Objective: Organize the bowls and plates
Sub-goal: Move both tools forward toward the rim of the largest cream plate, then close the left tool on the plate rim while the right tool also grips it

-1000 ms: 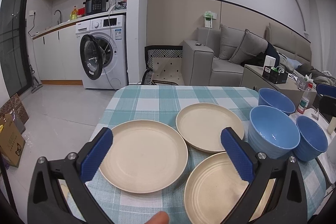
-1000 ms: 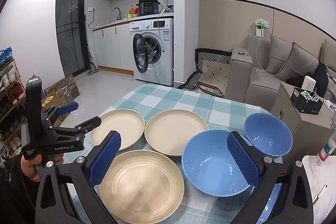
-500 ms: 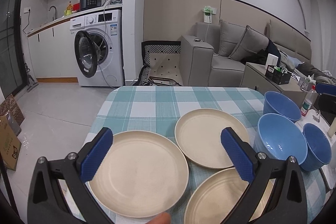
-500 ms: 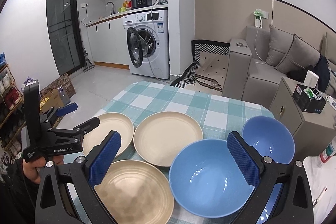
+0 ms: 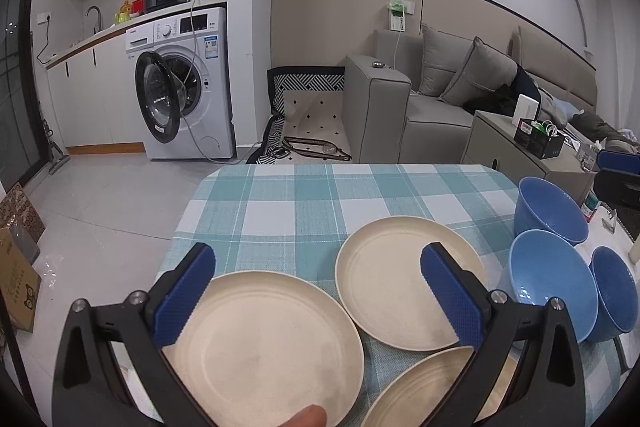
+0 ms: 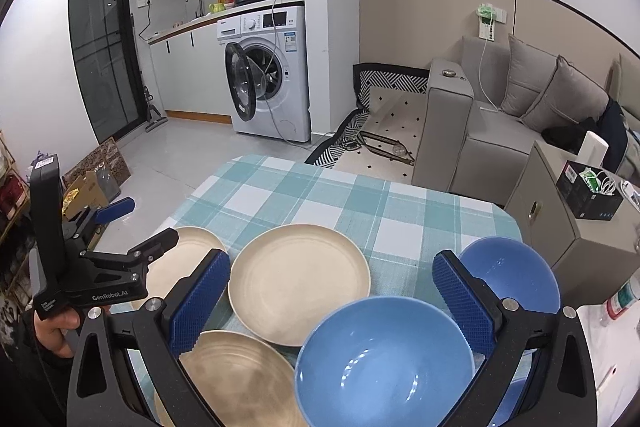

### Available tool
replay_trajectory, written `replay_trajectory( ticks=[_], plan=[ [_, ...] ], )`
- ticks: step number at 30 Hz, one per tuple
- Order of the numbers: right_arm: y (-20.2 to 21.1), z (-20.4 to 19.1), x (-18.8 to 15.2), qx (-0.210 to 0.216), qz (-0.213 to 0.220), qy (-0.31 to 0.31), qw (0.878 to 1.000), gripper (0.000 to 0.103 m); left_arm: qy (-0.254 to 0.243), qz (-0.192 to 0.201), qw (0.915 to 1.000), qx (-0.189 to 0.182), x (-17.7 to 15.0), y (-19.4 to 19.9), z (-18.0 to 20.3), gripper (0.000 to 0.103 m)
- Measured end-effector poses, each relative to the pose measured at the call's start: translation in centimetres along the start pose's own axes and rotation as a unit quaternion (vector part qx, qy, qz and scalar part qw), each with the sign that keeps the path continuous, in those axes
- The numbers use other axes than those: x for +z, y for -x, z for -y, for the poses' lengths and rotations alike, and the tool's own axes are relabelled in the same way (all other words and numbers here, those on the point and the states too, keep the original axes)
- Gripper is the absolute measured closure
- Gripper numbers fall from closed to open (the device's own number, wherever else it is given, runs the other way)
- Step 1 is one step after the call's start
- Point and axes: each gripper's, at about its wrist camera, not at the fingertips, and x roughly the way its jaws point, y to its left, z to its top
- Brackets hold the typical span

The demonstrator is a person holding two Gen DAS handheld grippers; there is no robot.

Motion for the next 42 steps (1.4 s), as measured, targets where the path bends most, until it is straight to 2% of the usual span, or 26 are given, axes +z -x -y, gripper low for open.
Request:
replay_trajectory(
  ticks=[12,19,21,23,25,28,30,35,42],
  plan=[
    [-6.3,0.9,0.5,-0.015,-0.066,0.004,0.998,0.0,0.003,-0.06,0.998,-0.021,-0.5,-4.8,0.6,0.0],
    [-10.1,1.4,0.1,-0.026,-0.103,0.001,0.994,0.001,0.002,-0.09,0.9958,-0.019,-0.7,-7.1,0.9,0.0],
    [-11.0,1.7,0.0,-0.026,-0.112,-0.005,0.993,0.002,0.001,-0.098,0.9949,-0.022,-0.9,-7.6,1.0,0.002],
    [-12.1,2.0,-0.1,-0.027,-0.127,-0.011,0.991,0.01,-0.002,-0.108,0.9938,-0.028,-0.8,-8.1,1.1,0.002],
    [-13.1,2.3,-0.2,-0.029,-0.139,-0.014,0.99,0.012,-0.004,-0.113,0.9932,-0.026,-0.8,-8.6,1.2,0.002],
    [-14.3,2.7,-0.3,-0.029,-0.155,-0.02,0.987,0.018,-0.012,-0.127,0.9914,-0.031,-0.7,-9.5,1.4,0.008],
    [-14.8,2.9,-0.4,-0.028,-0.163,-0.022,0.986,0.019,-0.014,-0.138,0.9896,-0.038,-0.7,-10.2,1.5,0.019],
    [-16.6,3.1,-0.6,-0.027,-0.191,-0.023,0.981,0.028,-0.013,-0.165,0.9851,-0.045,-1.2,-11.6,1.6,0.036],
    [-19.2,3.5,-1.3,-0.017,-0.224,-0.029,0.974,0.031,-0.006,-0.195,0.979,-0.058,-1.7,-12.9,1.5,0.048]
  ],
)
